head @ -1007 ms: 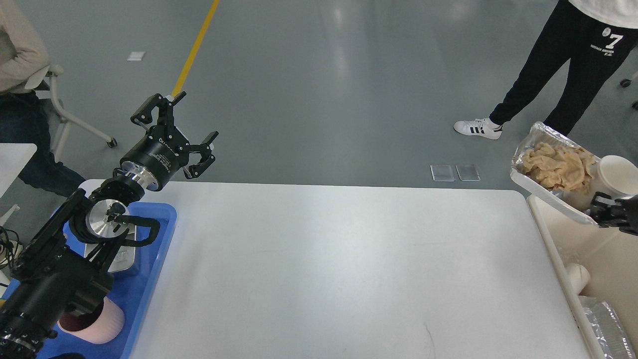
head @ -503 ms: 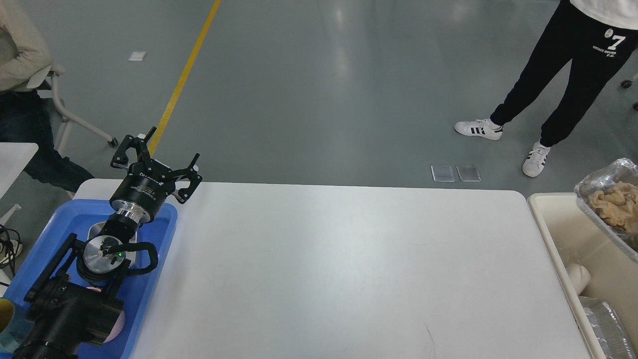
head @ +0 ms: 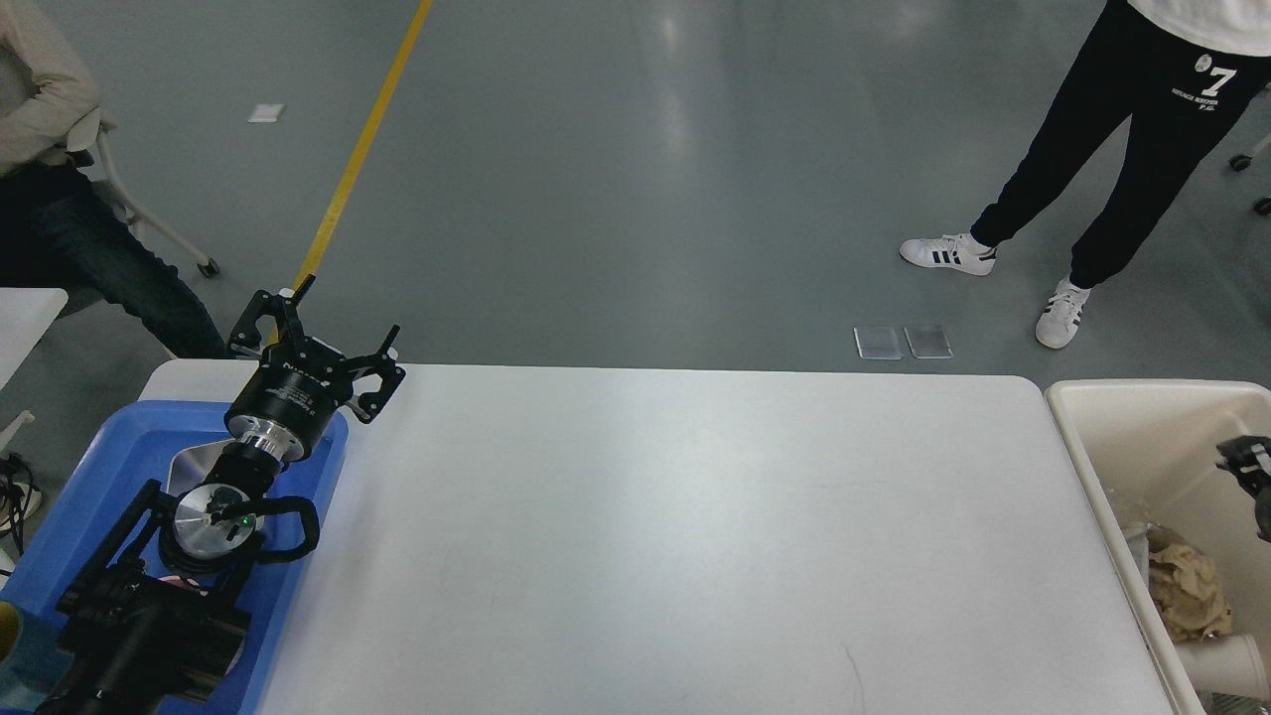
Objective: Tidy desktop
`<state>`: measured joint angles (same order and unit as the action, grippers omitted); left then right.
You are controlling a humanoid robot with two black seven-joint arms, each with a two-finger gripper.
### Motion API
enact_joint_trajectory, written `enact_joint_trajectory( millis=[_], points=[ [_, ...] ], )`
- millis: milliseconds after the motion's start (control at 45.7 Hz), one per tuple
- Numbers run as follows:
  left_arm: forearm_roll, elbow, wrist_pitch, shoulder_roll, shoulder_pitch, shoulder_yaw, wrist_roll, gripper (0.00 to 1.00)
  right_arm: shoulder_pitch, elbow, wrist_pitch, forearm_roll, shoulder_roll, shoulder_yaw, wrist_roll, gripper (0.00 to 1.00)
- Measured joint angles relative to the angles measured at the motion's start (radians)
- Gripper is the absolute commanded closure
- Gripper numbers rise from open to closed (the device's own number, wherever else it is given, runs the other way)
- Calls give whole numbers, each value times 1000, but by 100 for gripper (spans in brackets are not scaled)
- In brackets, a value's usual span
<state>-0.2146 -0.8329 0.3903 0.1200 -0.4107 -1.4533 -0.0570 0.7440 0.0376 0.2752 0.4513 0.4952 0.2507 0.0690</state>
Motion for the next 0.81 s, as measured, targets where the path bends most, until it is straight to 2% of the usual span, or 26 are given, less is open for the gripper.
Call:
enact_joint_trajectory(
  millis=[263, 438, 547, 569, 679, 810],
  points=[
    [0, 0, 8, -1, 19, 9, 7, 3, 146, 3, 4, -367, -108, 43, -2, 0],
    [-4, 0, 11, 15, 35, 11, 14, 3, 205, 14, 32, -450, -181, 60, -1, 0],
    [-4, 0, 14, 22, 43, 11, 7, 3, 215, 52, 70, -495, -199, 160, -1, 0],
    [-4, 0, 17, 22, 48, 11, 5, 3, 209, 98, 88, -524, -199, 252, -2, 0],
    [-1, -1, 19, 21, 60, 9, 5, 3, 146, 255, 101, -548, -193, 452, -1, 0],
    [0, -2, 17, 16, 70, 2, 7, 3, -13, 555, 103, -550, -178, 693, -20, 0]
  ],
)
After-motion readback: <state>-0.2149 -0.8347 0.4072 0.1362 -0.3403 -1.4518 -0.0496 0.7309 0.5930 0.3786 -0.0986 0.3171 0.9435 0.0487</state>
